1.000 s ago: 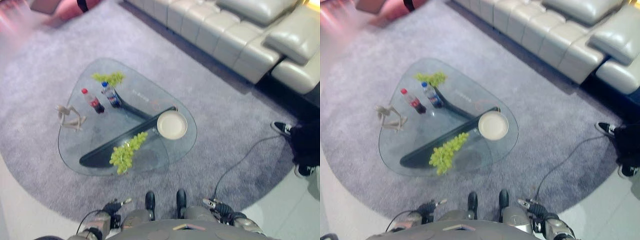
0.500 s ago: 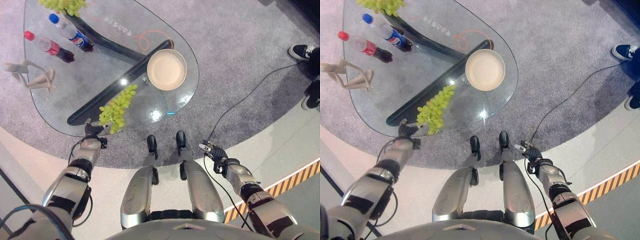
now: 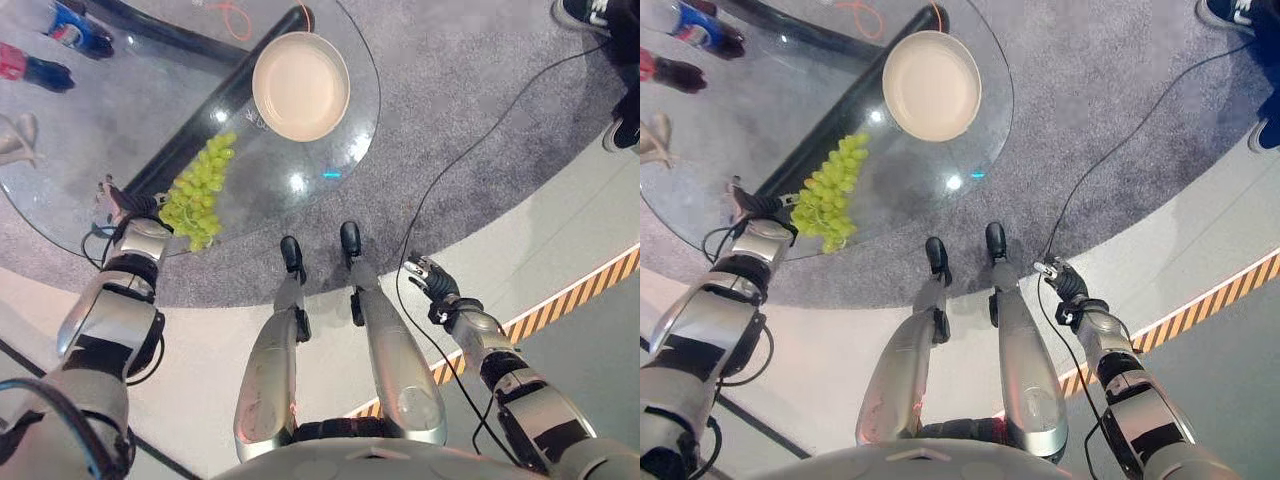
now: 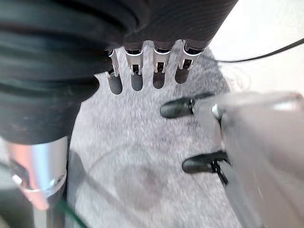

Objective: Pick up fruits into the plate

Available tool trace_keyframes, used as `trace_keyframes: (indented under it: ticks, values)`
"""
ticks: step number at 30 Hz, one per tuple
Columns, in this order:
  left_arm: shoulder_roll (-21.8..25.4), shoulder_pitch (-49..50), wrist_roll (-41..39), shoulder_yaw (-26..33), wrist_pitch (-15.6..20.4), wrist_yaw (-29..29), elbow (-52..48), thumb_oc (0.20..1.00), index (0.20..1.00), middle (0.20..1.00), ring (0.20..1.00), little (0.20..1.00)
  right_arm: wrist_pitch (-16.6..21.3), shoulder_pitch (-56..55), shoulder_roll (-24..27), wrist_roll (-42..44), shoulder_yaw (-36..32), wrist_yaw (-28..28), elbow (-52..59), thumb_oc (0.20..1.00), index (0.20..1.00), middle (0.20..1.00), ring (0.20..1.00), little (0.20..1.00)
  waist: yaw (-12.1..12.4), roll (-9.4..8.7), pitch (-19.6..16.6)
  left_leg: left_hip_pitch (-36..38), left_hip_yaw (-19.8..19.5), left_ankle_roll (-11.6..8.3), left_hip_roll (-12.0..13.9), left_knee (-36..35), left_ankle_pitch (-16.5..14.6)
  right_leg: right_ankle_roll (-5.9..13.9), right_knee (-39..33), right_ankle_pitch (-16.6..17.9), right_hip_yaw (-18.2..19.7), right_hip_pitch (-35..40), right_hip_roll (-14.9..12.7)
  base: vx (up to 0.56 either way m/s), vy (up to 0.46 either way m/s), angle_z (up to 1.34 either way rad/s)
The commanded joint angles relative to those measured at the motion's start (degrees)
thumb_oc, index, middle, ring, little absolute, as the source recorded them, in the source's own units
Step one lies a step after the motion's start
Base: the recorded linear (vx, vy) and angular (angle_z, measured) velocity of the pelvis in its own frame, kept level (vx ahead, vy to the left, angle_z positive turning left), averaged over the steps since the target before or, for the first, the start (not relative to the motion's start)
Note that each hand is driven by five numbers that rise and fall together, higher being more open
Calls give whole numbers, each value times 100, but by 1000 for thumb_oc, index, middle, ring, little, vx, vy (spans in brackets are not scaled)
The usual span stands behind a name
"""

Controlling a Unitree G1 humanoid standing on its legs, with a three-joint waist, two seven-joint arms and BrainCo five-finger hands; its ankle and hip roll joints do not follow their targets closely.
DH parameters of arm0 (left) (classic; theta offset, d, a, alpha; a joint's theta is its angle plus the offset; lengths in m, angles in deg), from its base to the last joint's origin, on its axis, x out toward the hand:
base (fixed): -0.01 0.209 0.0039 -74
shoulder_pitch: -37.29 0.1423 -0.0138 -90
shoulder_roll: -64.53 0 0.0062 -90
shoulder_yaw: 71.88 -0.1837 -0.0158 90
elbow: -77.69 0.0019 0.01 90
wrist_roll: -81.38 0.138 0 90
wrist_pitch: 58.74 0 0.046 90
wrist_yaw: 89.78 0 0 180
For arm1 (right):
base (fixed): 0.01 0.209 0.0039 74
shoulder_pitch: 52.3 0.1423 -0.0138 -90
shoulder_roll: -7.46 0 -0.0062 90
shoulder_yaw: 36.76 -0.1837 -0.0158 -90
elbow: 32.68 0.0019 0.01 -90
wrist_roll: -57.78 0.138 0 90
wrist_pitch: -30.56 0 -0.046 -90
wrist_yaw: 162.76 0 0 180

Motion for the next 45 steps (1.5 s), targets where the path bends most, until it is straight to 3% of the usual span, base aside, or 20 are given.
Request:
trace_keyframes:
  ticks: [1,4,8,12,15,22,23,24,25,39,45]
  values:
    - [205,23,296,5,-156,-140,284,1000,1000,1000,1000,1000,307,-207,-36,294,-53,-140,192,1000,1000,1000,1000,1000,-5,-151,-182,-385,-415,-30,-59,880,-641,291,1003,-758,-59,-366,77,-20,-13,-4]
    - [183,-363,500,-316,-511,-15,380,1000,1000,1000,1000,1000,374,-89,-65,466,-43,-164,319,1000,1000,1000,1000,1000,-52,-214,-182,-731,-417,-35,-83,1051,-649,277,1170,-771,-31,-688,166,0,0,0]
    - [47,-590,557,-587,-720,228,549,1000,1000,1000,1000,1000,455,3,-118,604,-5,-159,450,1000,1000,1000,1000,1000,-105,-312,-182,-1107,-454,-24,-131,1313,-698,249,1382,-786,-2,-1029,261,0,0,0]
    - [30,-602,547,-603,-728,256,570,1000,1000,1000,1000,1000,467,13,-125,610,-5,-153,454,1000,1000,1000,1000,1000,-110,-320,-182,-1140,-454,-23,-135,1339,-705,247,1401,-787,2,-1059,268,2,-5,-4]
    - [-143,-627,354,-615,-521,383,764,1000,1000,1000,1000,1000,533,53,-186,681,26,-149,552,1000,1000,1000,1000,1000,-155,-446,-182,-1518,-481,-9,-165,1547,-772,227,1529,-766,31,-1401,347,10,-36,-8]
    - [-127,-973,633,-847,-841,453,1059,1000,1000,1000,1000,1000,612,189,-186,989,67,-349,619,1000,1000,1000,1000,1000,-241,-598,-182,-1852,-508,-23,-161,1658,-838,253,1497,-678,12,-1706,386,3,-5,-1]
    - [-104,-1027,702,-876,-909,492,1103,802,802,802,802,802,598,191,-186,1048,52,-370,686,1000,1000,1000,1000,1000,-257,-623,-182,-1906,-526,-29,-169,1694,-861,262,1505,-668,15,-1758,387,0,0,0]
    - [-101,-1043,737,-884,-946,514,1117,551,551,551,551,551,602,196,-187,1063,49,-388,687,1000,1000,1000,1000,1000,-260,-630,-182,-1917,-531,-29,-172,1701,-867,264,1505,-665,15,-1769,389,0,0,0]
    - [-98,-1066,755,-923,-1000,528,1123,200,200,200,200,200,608,204,-198,1076,60,-391,705,1000,1000,1000,1000,1000,-269,-645,-182,-1933,-538,-33,-172,1717,-881,270,1506,-658,18,-1786,387,0,0,0]
    - [-128,-785,647,-946,-1079,287,518,200,200,200,200,200,619,-34,-199,1077,8,-335,1078,1000,1000,1000,1000,1000,-245,-568,-182,-1876,-598,6,-267,1616,-876,254,1451,-616,46,-1784,437,2,-6,-1]
    - [-260,-529,393,-785,-457,243,402,200,200,200,200,200,653,-110,-242,1045,-10,-370,1130,1000,1000,1000,1000,1000,-188,-482,-182,-1421,-607,39,-284,1474,-841,247,1475,-673,57,-1404,424,0,0,0]
